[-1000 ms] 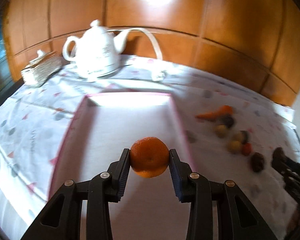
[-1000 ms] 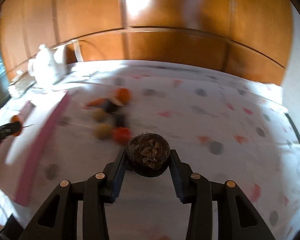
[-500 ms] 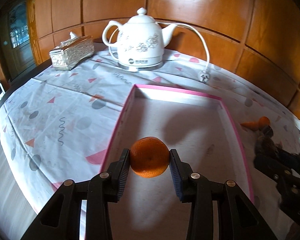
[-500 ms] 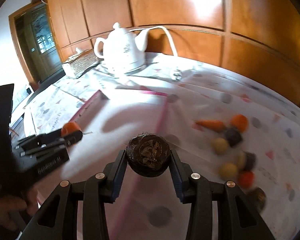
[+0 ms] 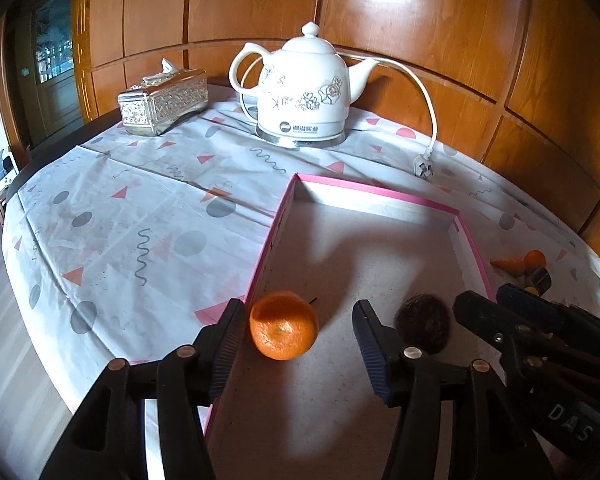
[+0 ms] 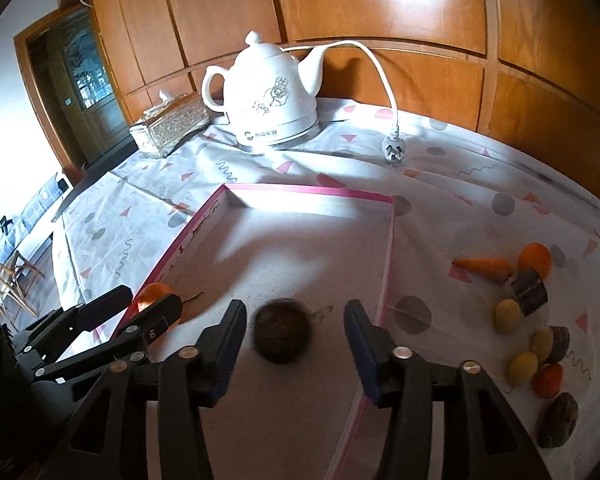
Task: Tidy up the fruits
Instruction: 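Carry the orange with the left tool and mangosteen with the right tool into the tray, opening both, then close the right tool on a second dark mangosteen while the left tool returns to the produce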
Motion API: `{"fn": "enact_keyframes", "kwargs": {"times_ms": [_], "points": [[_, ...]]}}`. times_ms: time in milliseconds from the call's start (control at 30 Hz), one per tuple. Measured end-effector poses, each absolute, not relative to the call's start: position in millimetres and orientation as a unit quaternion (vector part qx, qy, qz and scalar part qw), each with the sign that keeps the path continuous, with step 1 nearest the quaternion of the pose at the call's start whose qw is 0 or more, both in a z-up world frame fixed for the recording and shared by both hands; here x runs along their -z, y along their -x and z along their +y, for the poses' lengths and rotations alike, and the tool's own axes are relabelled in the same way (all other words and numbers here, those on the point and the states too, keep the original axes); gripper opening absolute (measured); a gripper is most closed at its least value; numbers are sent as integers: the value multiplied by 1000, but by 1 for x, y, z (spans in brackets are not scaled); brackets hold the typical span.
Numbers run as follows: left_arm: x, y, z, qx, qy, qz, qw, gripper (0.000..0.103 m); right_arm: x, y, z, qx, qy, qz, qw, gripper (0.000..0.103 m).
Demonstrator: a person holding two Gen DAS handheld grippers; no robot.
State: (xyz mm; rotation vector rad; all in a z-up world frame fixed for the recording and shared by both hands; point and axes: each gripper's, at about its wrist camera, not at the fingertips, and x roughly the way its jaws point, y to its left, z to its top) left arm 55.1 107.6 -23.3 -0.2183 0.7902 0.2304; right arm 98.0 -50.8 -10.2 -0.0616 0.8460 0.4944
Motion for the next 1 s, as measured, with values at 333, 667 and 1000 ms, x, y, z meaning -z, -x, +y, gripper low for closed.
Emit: {"fn": "enact_keyframes", "kwargs": {"times_ms": [333, 667, 1000], "points": [[12, -42, 90, -86, 117, 371, 917, 66, -4, -75, -85, -184, 9, 375, 909, 53], [4, -38, 53, -39, 90, 371, 923, 66, -1, -57, -145, -124, -29, 372, 919, 53], [1, -34, 14, 13, 65, 374, 925, 66, 14, -42, -212, -54, -56, 382, 921, 53]]}}
